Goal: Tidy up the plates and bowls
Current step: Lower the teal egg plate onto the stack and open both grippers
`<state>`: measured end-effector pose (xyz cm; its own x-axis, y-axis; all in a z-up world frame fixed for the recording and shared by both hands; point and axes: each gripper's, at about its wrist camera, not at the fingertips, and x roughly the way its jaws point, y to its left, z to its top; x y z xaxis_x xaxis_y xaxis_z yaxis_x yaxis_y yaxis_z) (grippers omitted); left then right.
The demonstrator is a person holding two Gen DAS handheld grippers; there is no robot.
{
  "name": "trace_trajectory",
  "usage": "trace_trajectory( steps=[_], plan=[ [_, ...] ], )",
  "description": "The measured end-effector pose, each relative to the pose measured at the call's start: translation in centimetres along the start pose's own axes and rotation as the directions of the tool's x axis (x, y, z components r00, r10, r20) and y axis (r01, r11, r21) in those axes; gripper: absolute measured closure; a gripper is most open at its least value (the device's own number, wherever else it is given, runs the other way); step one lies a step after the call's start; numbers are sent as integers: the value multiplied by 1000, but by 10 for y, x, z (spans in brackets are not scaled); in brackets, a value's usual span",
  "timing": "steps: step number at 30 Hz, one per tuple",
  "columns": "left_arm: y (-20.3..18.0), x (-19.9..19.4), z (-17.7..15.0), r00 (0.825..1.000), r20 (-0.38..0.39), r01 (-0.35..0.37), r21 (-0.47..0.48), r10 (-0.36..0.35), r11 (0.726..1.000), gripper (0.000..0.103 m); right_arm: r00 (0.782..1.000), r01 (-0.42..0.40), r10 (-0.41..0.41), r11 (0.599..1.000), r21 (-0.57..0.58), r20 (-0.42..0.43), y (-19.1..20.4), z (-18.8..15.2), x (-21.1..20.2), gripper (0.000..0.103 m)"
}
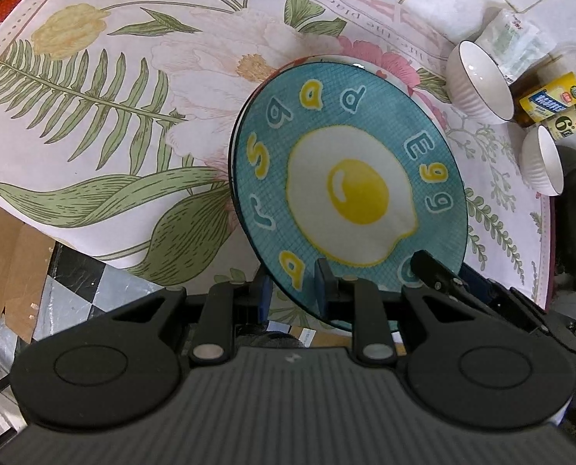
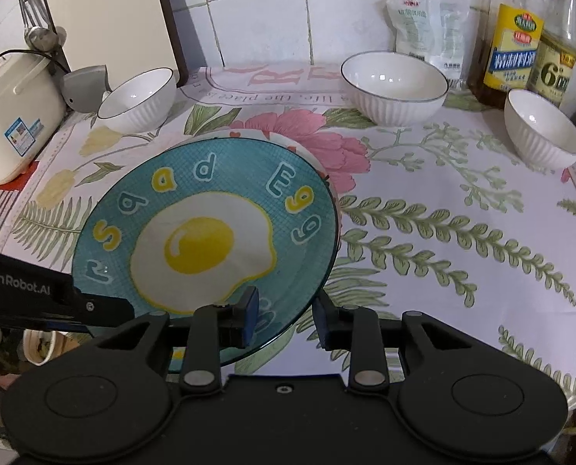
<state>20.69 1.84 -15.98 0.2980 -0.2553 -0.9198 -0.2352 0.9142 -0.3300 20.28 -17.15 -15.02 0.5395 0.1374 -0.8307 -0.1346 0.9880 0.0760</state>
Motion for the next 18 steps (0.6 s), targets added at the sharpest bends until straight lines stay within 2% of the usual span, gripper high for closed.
trace_trajectory(
  steps=[4,8,14,18],
  plan=[
    [0,-2,-1,999,33,-19,9,19,1000,84,998,37,-32,995,-94,48,6,-3,5,59],
    [0,-8,-7,996,91,-18,27,15,999,84,996,48,-40,993,-106,85,4,-6,8,59],
    [-6,-21,-17,994,113,-14,62,7,998,84,992,42,-25,989,-139,122,6,-8,-4,59],
    [-18,-36,-30,994,111,-30,157,13,987,84,999,-1,8,992,-127,54,5,-6,-22,59]
  ],
)
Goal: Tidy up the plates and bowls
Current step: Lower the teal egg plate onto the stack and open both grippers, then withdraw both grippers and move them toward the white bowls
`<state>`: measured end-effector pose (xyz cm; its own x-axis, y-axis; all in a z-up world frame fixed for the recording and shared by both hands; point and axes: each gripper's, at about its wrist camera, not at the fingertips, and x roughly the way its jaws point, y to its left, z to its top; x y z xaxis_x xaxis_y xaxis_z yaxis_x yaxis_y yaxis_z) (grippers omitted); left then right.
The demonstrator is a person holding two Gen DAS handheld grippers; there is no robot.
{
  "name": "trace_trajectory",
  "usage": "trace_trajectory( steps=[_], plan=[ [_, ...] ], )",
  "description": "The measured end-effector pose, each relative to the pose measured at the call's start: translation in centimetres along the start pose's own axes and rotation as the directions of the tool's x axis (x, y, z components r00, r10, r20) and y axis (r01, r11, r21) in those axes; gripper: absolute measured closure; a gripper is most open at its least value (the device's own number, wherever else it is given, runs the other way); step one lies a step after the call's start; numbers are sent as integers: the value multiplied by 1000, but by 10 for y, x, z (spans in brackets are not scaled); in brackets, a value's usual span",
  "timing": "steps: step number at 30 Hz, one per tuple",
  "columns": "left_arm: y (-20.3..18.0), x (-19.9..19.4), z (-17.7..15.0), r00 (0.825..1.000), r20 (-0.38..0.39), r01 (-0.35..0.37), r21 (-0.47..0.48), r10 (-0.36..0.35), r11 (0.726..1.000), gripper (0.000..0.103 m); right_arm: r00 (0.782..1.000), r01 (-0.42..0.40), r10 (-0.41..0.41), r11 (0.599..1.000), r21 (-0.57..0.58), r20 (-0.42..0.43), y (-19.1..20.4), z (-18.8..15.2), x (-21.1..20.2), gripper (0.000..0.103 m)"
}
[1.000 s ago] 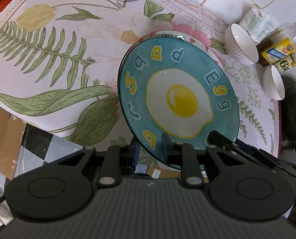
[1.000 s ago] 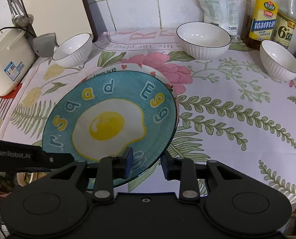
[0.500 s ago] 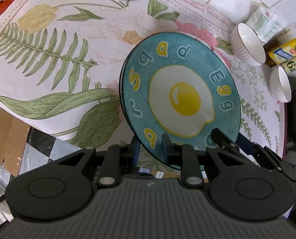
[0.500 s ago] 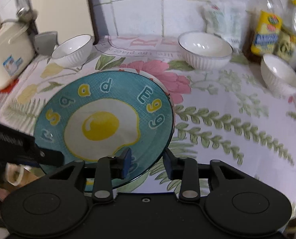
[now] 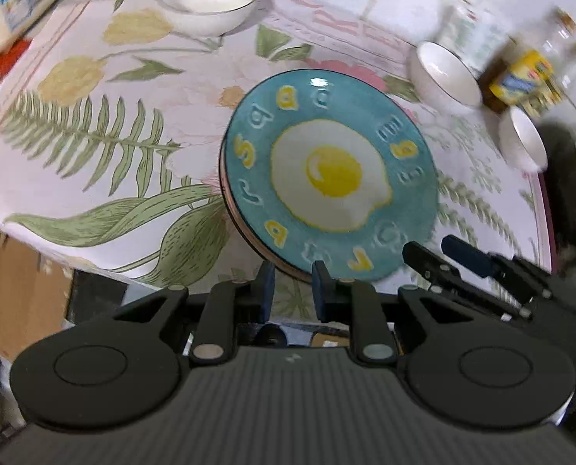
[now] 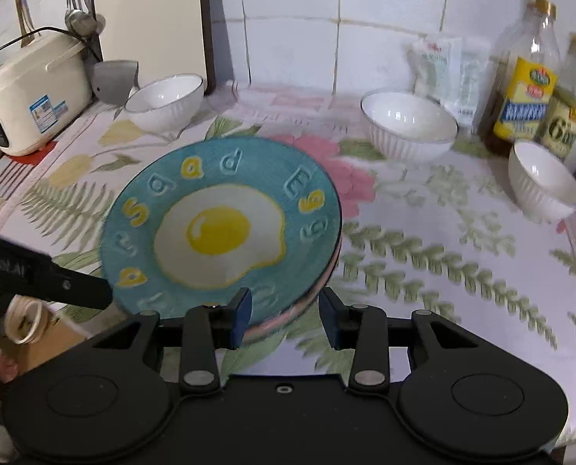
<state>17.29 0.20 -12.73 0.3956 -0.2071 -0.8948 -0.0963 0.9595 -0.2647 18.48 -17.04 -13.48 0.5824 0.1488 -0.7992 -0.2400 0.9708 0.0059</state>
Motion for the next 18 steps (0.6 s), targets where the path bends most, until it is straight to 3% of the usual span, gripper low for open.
trace_trajectory(
  steps=[3,9,13,18],
  plan=[
    [-11,-19,-9,1000,6,1,56,-2,998,84,999,-38,38,999,14,3,-3,0,-23,59],
    [-36,-61,-30,999,45,-12,157,5,987,80,998,-31,32,999,-13,60,-6,-2,-76,56],
    [-51,-87,-46,998,67,-12,218,-3,976,69,996,-16,18,1000,-24,82,-11,-7,-107,47],
    [-71,-114,-68,996,94,-22,293,-6,956,62,995,-8,8,1000,-2,100,-21,-17,-147,46]
  ],
)
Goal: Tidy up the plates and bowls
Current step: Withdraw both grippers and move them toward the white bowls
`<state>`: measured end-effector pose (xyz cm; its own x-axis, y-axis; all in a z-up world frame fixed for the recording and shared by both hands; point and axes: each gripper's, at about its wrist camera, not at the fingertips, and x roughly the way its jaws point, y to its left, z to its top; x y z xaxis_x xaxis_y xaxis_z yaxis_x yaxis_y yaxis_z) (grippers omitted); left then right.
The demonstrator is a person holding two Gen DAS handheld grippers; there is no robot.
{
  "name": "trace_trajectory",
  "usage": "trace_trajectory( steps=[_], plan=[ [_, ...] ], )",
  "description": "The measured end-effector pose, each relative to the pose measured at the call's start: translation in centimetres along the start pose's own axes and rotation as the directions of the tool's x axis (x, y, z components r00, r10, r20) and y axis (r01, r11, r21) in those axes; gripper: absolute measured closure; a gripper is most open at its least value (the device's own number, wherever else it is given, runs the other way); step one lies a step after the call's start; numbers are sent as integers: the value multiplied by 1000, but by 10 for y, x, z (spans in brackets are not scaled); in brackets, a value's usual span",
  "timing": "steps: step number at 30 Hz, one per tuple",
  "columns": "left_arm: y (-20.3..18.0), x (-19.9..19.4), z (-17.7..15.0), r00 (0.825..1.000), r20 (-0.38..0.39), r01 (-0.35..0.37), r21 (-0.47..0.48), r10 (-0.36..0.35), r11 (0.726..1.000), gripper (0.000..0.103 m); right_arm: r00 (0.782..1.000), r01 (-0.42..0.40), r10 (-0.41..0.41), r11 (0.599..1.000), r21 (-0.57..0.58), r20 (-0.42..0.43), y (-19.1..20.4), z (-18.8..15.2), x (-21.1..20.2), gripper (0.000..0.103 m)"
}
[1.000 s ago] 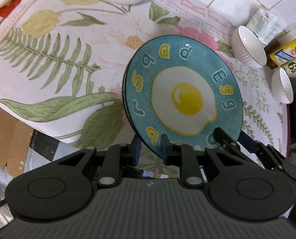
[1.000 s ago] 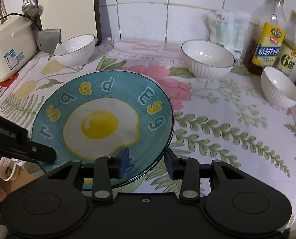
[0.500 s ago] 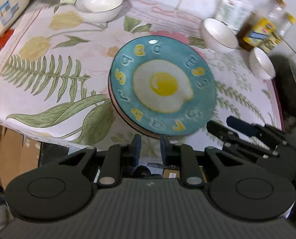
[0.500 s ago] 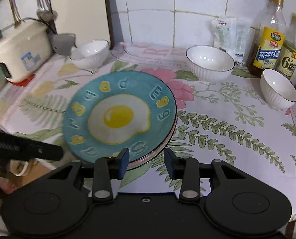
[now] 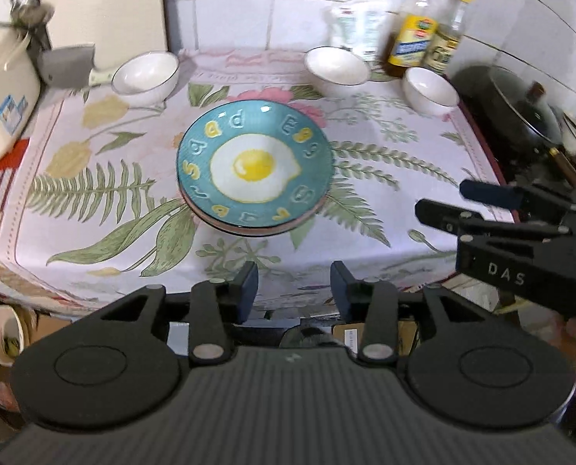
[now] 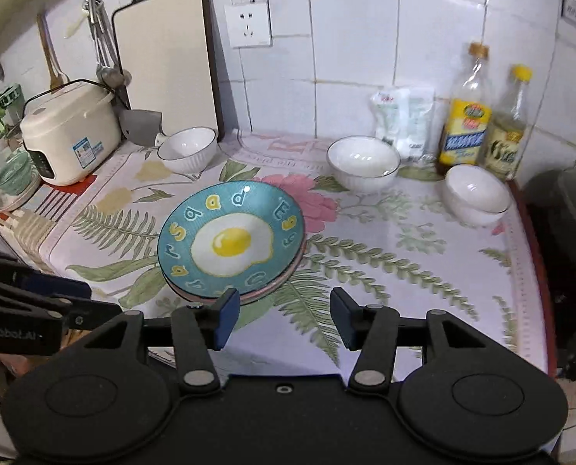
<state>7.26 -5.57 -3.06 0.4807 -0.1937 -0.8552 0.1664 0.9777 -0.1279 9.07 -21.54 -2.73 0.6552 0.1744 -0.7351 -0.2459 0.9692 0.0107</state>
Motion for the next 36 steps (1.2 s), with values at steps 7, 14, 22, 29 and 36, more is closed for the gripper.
trace_trajectory(
  steps=[7,14,22,29,36],
  plan=[
    [-37,-21,-13,1000,5,5,111,-5,994,49,996,43,-40,998,-46,75,-13,-14,-48,36],
    [-70,-30,-13,1000,17,-1,198,-3,980,40,987,99,-92,994,-52,135,-34,-32,-77,33],
    [-92,-24,0,1000,21,17,229,-23,973,30,968,105,-94,994,-37,235,-65,-48,-99,32],
    [-111,-9,21,998,36,33,235,-43,971,28,927,150,-115,986,-71,357,-82,-57,-94,29],
    [-119,27,46,998,11,60,183,-63,981,28,905,121,-100,992,-25,414,-106,-55,-64,21]
  ],
)
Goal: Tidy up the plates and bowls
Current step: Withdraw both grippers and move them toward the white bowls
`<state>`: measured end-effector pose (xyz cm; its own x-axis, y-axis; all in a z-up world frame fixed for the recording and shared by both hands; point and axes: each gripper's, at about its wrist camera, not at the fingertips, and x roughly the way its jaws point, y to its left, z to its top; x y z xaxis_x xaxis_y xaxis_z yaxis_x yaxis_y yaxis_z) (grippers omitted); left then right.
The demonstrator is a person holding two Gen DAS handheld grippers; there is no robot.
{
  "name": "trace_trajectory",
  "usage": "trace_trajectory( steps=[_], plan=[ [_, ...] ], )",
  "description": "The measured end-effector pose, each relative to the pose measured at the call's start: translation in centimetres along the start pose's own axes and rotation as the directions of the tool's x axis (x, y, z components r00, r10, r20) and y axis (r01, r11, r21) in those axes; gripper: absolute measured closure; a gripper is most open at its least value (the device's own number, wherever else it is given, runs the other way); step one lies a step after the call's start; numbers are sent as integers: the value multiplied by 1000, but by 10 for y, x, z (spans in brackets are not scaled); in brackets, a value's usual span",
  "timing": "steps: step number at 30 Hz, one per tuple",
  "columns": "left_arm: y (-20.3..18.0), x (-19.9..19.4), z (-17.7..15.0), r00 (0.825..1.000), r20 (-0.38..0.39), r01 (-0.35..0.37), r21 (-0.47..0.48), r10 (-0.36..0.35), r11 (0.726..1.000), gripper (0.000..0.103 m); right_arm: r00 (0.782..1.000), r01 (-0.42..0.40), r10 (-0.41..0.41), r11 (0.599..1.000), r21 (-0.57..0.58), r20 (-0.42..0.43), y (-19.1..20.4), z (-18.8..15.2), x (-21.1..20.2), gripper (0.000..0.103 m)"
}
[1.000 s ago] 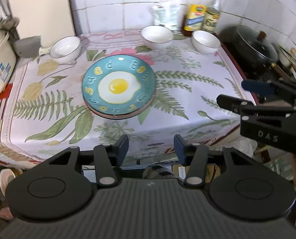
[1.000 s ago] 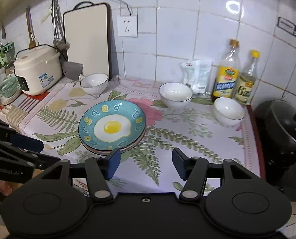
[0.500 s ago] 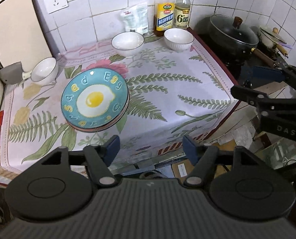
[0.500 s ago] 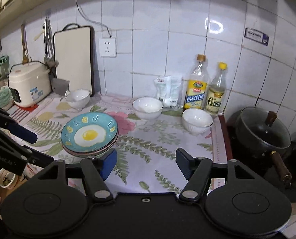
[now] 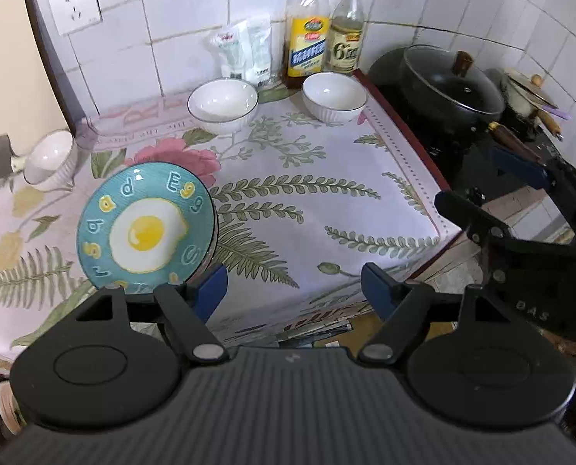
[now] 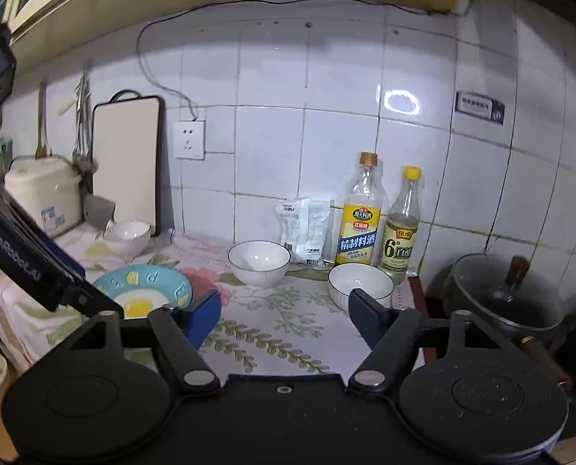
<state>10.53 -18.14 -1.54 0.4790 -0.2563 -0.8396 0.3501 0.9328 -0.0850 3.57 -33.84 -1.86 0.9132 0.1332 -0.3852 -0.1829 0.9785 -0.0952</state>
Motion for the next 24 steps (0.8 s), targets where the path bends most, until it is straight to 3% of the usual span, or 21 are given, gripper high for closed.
trace_trajectory(
  steps=[7,13,17,22,24],
  plan=[
    [5,54,26,1000,-18,13,-67,-14,998,27,999,33,-35,995,98,21,-29,-18,51,19],
    [12,84,51,992,125,-6,-147,24,989,27,998,64,-65,993,101,6,-55,-36,101,17],
    [13,109,69,979,205,41,-164,-7,986,19,997,80,-80,995,52,-12,-66,-48,135,13],
    [12,146,78,974,221,83,-178,-42,981,19,988,112,-115,993,-29,-107,-77,-60,185,13],
    [12,159,81,973,222,101,-188,-58,977,19,987,101,-102,995,-12,-126,-85,-64,200,12]
  ],
)
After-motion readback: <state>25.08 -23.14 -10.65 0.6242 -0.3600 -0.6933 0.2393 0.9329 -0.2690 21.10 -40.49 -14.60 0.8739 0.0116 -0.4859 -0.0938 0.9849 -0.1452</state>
